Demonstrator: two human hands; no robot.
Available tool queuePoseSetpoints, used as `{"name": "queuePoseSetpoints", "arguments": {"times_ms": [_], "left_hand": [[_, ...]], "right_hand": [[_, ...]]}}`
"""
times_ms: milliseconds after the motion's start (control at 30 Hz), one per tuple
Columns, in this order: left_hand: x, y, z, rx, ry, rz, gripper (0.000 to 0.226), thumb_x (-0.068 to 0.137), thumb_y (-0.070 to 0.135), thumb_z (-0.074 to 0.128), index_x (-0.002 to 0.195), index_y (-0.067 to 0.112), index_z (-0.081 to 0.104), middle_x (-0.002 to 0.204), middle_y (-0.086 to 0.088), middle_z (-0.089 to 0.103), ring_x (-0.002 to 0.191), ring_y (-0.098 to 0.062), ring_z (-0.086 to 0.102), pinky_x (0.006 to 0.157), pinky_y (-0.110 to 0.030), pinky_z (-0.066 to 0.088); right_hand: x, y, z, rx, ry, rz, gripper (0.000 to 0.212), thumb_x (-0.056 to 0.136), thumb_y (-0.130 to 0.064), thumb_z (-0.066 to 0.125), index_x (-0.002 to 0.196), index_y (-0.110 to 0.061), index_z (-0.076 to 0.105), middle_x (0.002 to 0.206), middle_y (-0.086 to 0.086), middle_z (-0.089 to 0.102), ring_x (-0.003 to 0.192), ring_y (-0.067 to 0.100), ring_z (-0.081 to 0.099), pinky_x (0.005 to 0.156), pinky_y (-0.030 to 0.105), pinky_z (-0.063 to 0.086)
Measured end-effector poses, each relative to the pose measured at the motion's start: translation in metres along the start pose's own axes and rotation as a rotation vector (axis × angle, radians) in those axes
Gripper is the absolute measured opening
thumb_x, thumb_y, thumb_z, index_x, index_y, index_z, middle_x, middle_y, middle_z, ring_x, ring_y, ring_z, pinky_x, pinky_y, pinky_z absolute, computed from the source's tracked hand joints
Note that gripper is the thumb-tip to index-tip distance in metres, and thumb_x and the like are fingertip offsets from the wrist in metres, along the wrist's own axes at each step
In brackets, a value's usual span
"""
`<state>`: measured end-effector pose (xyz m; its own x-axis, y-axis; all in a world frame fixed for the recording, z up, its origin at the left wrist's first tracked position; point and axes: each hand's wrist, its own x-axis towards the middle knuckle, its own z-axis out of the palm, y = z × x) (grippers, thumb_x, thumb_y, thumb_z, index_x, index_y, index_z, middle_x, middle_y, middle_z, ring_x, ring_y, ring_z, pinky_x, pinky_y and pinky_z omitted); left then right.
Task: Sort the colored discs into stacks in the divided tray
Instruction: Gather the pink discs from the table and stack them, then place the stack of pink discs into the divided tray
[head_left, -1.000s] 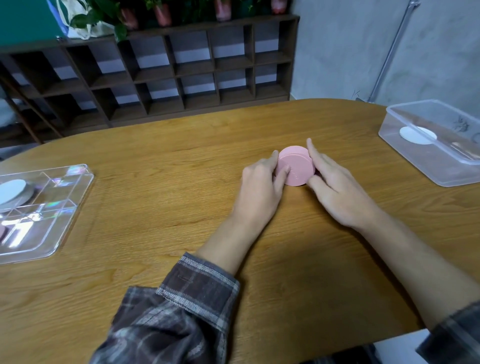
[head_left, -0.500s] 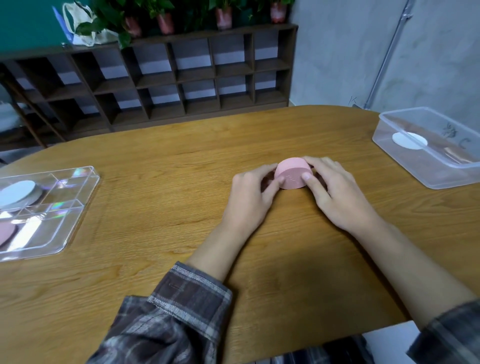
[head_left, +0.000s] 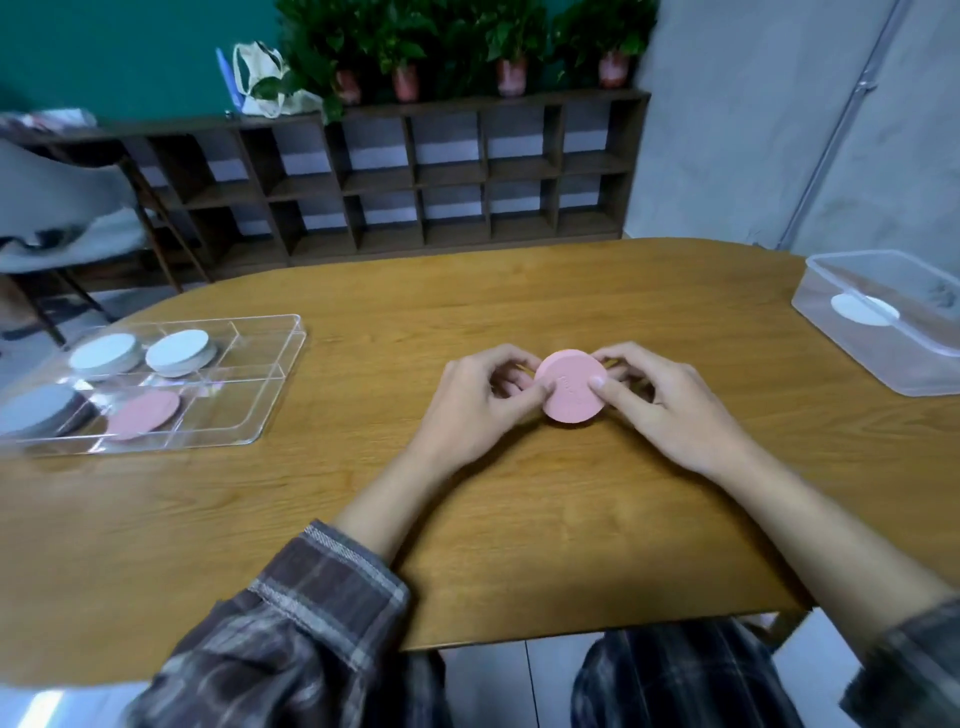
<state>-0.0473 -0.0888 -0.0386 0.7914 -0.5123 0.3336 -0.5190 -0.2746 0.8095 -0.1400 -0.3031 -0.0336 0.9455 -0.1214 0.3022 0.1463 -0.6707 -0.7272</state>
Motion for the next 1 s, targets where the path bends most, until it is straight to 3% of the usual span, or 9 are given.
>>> {"name": "queuePoseSetpoints", "arguments": {"times_ms": [100, 167, 333, 500, 667, 833, 900, 1000], "left_hand": [[-0.019, -0.012, -0.035, -0.003, -0.006, -0.052, 0.014, 0.089, 0.033, 0.081, 0.097, 0.025, 0.074, 0.083, -0.001, 0.078, 0.075, -0.026, 0.070, 0.071, -0.030, 0.055], [-0.032, -0.019, -0.060, 0.016, 0.003, -0.071, 0.015, 0.089, 0.036, 0.080, 0.098, 0.026, 0.074, 0.084, -0.002, 0.079, 0.079, -0.030, 0.071, 0.073, -0.032, 0.056], [-0.059, -0.034, -0.123, 0.080, 0.071, -0.106, 0.016, 0.089, 0.040, 0.079, 0.098, 0.027, 0.074, 0.085, 0.000, 0.078, 0.078, -0.028, 0.070, 0.072, -0.031, 0.055], [-0.079, -0.052, -0.182, 0.129, 0.153, -0.155, 0.016, 0.088, 0.040, 0.079, 0.098, 0.027, 0.075, 0.086, 0.005, 0.079, 0.078, -0.023, 0.071, 0.075, -0.037, 0.058], [-0.090, -0.067, -0.234, 0.110, 0.221, -0.229, 0.016, 0.090, 0.034, 0.079, 0.101, 0.022, 0.075, 0.089, -0.003, 0.079, 0.083, -0.028, 0.073, 0.078, -0.042, 0.059], [-0.096, -0.082, -0.287, 0.144, 0.306, -0.311, 0.015, 0.090, 0.034, 0.079, 0.093, 0.020, 0.076, 0.082, 0.005, 0.074, 0.069, -0.007, 0.060, 0.069, -0.027, 0.050], [-0.098, -0.090, -0.306, 0.116, 0.321, -0.373, 0.014, 0.092, 0.030, 0.078, 0.094, 0.015, 0.076, 0.080, 0.005, 0.070, 0.067, -0.004, 0.059, 0.068, -0.022, 0.048], [-0.102, -0.099, -0.331, 0.141, 0.362, -0.419, 0.015, 0.092, 0.029, 0.078, 0.093, 0.013, 0.076, 0.082, 0.002, 0.072, 0.071, -0.006, 0.063, 0.070, -0.023, 0.050]], "right_hand": [[0.005, -0.022, 0.024, 0.029, -0.053, -0.020, 0.021, 0.096, -0.034, 0.068, 0.116, -0.029, 0.069, 0.091, -0.011, 0.075, 0.082, 0.012, 0.064, 0.071, 0.011, 0.042], [0.011, -0.039, 0.043, 0.045, -0.093, -0.045, 0.019, 0.095, -0.033, 0.069, 0.114, -0.029, 0.070, 0.088, -0.009, 0.075, 0.080, 0.016, 0.063, 0.070, 0.014, 0.043], [0.034, -0.083, 0.090, 0.118, -0.158, -0.096, 0.016, 0.093, -0.031, 0.072, 0.109, -0.029, 0.072, 0.085, -0.002, 0.075, 0.080, 0.021, 0.064, 0.070, 0.014, 0.042], [0.060, -0.123, 0.141, 0.105, -0.195, -0.138, 0.019, 0.092, -0.034, 0.072, 0.110, -0.028, 0.073, 0.087, -0.006, 0.072, 0.082, 0.022, 0.062, 0.069, 0.013, 0.042], [0.090, -0.159, 0.187, 0.108, -0.236, -0.183, 0.016, 0.093, -0.034, 0.072, 0.108, -0.029, 0.073, 0.087, -0.009, 0.070, 0.078, 0.020, 0.059, 0.069, 0.018, 0.043], [0.123, -0.195, 0.232, 0.130, -0.275, -0.202, 0.009, 0.092, -0.035, 0.072, 0.101, -0.033, 0.071, 0.085, -0.007, 0.071, 0.073, 0.019, 0.057, 0.071, 0.024, 0.046], [0.136, -0.206, 0.253, 0.133, -0.291, -0.201, 0.009, 0.090, -0.037, 0.072, 0.098, -0.033, 0.070, 0.082, -0.008, 0.072, 0.066, 0.008, 0.055, 0.072, 0.029, 0.047], [0.154, -0.223, 0.283, 0.152, -0.318, -0.210, 0.010, 0.090, -0.035, 0.072, 0.098, -0.029, 0.072, 0.080, -0.008, 0.073, 0.062, -0.003, 0.054, 0.066, 0.023, 0.042]]}}
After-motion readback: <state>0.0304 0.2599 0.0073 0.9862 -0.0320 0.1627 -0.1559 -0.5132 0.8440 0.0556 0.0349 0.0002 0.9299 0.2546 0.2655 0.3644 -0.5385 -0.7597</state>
